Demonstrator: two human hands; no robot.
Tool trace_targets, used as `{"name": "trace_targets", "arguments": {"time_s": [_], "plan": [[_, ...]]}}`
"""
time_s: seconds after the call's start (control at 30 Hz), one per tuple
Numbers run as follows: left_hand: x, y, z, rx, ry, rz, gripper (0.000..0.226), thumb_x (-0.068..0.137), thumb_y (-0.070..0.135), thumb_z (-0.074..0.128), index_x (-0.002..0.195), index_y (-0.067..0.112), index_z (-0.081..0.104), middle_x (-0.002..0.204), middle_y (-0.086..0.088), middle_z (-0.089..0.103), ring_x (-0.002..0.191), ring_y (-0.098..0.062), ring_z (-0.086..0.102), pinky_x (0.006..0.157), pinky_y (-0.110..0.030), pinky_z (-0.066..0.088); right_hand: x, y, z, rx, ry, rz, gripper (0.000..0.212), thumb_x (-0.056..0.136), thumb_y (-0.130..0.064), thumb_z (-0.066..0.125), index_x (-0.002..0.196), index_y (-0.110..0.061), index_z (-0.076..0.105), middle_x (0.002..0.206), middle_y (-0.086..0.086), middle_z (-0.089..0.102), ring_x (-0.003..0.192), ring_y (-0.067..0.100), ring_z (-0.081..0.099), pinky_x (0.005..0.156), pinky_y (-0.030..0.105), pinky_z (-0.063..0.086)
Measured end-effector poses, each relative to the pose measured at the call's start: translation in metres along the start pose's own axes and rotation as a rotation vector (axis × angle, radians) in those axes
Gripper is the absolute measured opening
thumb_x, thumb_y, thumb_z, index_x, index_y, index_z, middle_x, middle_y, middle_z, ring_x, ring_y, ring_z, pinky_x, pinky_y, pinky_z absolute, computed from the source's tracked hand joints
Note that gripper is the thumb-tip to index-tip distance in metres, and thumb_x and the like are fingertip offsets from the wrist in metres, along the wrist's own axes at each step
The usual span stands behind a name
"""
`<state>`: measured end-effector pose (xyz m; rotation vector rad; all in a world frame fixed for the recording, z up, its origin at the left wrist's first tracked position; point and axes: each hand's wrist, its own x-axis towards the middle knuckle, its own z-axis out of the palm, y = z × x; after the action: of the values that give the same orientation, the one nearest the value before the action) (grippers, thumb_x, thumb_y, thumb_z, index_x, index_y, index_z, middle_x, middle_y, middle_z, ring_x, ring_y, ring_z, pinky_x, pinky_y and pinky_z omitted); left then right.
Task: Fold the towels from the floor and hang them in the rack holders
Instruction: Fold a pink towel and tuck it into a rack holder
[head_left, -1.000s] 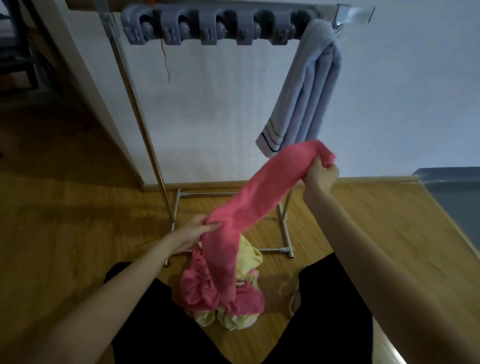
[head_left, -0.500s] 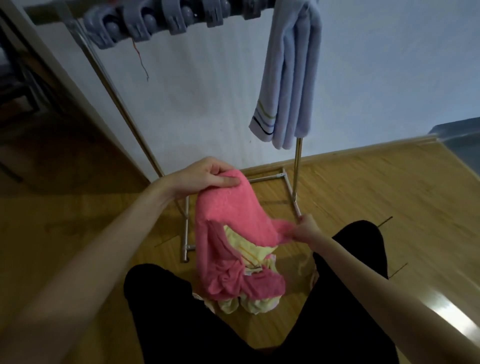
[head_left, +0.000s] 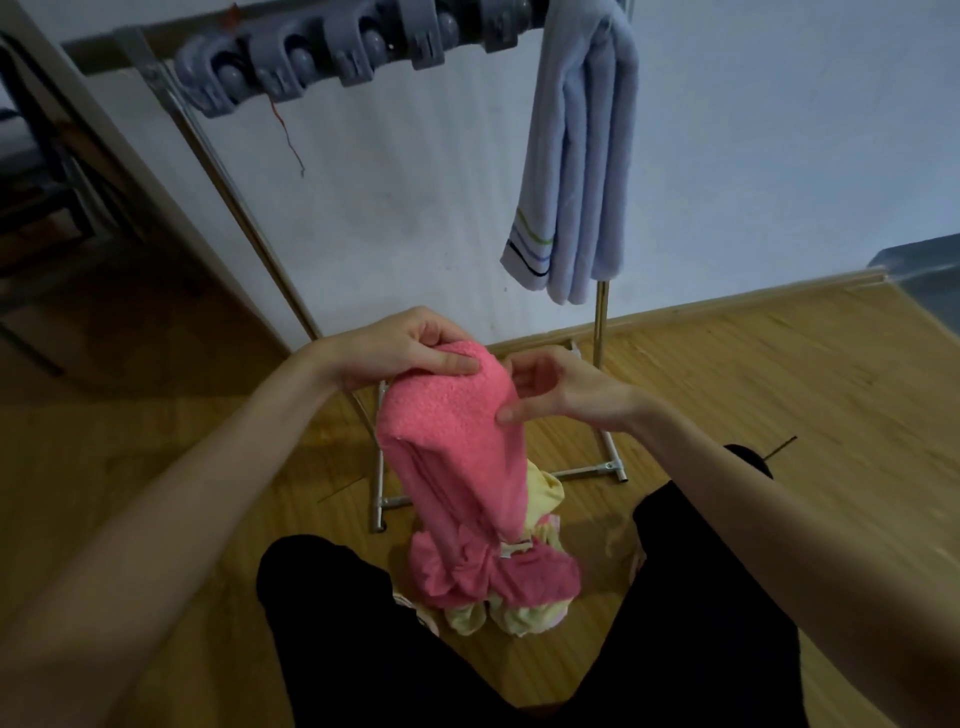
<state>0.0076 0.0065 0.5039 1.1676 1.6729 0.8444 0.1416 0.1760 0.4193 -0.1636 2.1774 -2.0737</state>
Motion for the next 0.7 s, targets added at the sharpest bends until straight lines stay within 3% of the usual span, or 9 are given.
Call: {"name": "trace_targets", "arguments": {"time_s": [0.07, 0.13, 0.27, 0.37, 0.47, 0.53, 0.6, 0.7], "plan": [[-0.003, -0.001, -0.004, -0.008, 0.001, -0.014, 0.013, 0.092, 0.004, 0.054, 0.091, 0.008, 0.067, 0.066, 0.012, 0.069, 0.056, 0.004, 0.062, 0.050, -0.007, 0.044, 0.000, -0.006, -0.004, 0.013, -0.007, -0.012, 0.012, 0.081, -0.003, 0.071, 0.089, -0.002, 0.062, 0.086, 0.003, 0.067, 0.085, 0.015, 0.064, 0.077, 0.023, 0.053], [-0.006, -0.003, -0.009, 0.018, 0.005, -0.042, 0.011, 0.091, 0.006, 0.057, 0.091, 0.002, 0.067, 0.060, 0.013, 0.066, 0.049, 0.004, 0.059, 0.043, -0.006, 0.041, -0.003, -0.014, -0.011, 0.022, 0.004, -0.033, 0.009, 0.084, -0.008, 0.069, 0.085, -0.008, 0.060, 0.081, 0.007, 0.061, 0.079, 0.016, 0.060, 0.068, 0.020, 0.050], [-0.008, -0.011, -0.015, 0.011, 0.020, -0.051, 0.029, 0.086, 0.006, 0.063, 0.111, -0.008, 0.062, 0.075, 0.006, 0.072, 0.062, -0.002, 0.066, 0.053, -0.009, 0.047, -0.012, -0.027, -0.036, -0.037, 0.052, -0.041, 0.009, 0.087, -0.018, 0.065, 0.085, -0.013, 0.059, 0.083, 0.007, 0.063, 0.076, 0.017, 0.062, 0.063, 0.023, 0.050], [-0.012, -0.012, -0.020, -0.070, -0.059, -0.006, 0.044, 0.087, -0.003, 0.060, 0.129, 0.002, 0.046, 0.076, 0.003, 0.071, 0.067, -0.006, 0.068, 0.057, -0.013, 0.051, -0.020, -0.030, -0.052, -0.046, 0.077, 0.020, 0.014, 0.087, -0.019, 0.066, 0.094, -0.012, 0.056, 0.087, 0.009, 0.064, 0.079, 0.021, 0.062, 0.067, 0.027, 0.052], [-0.017, -0.012, -0.032, -0.192, -0.183, 0.009, 0.057, 0.086, -0.008, 0.061, 0.134, 0.011, 0.038, 0.099, -0.005, 0.071, 0.086, -0.018, 0.070, 0.066, -0.019, 0.055, -0.024, -0.041, -0.062, 0.009, 0.016, 0.066, 0.021, 0.089, -0.007, 0.058, 0.105, -0.014, 0.044, 0.088, 0.011, 0.061, 0.077, 0.021, 0.060, 0.062, 0.026, 0.053], [-0.018, -0.007, -0.039, -0.040, -0.134, 0.021, 0.039, 0.084, -0.007, 0.063, 0.117, 0.013, 0.057, 0.103, -0.003, 0.068, 0.095, -0.018, 0.067, 0.071, -0.021, 0.055, -0.024, -0.058, -0.068, -0.044, -0.066, 0.048, 0.019, 0.091, 0.004, 0.053, 0.102, -0.011, 0.046, 0.095, 0.012, 0.060, 0.083, 0.022, 0.058, 0.066, 0.027, 0.052], [-0.015, 0.002, -0.044, 0.241, -0.050, 0.044, 0.026, 0.083, -0.002, 0.066, 0.094, 0.021, 0.074, 0.096, 0.002, 0.070, 0.095, -0.011, 0.066, 0.075, -0.019, 0.052, -0.022, -0.078, -0.071, -0.277, -0.150, 0.026, 0.017, 0.090, 0.008, 0.053, 0.095, -0.007, 0.060, 0.095, 0.005, 0.063, 0.087, 0.015, 0.060, 0.073, 0.022, 0.050], [-0.011, 0.019, -0.051, 0.491, -0.027, -0.016, 0.022, 0.084, 0.008, 0.069, 0.096, 0.025, 0.077, 0.095, 0.014, 0.073, 0.093, -0.002, 0.065, 0.079, -0.015, 0.051, -0.011, -0.105, -0.064, -0.664, -0.229, 0.105, 0.028, 0.087, 0.004, 0.056, 0.095, -0.015, 0.074, 0.096, -0.006, 0.072, 0.093, 0.008, 0.065, 0.081, 0.018, 0.050]]}}
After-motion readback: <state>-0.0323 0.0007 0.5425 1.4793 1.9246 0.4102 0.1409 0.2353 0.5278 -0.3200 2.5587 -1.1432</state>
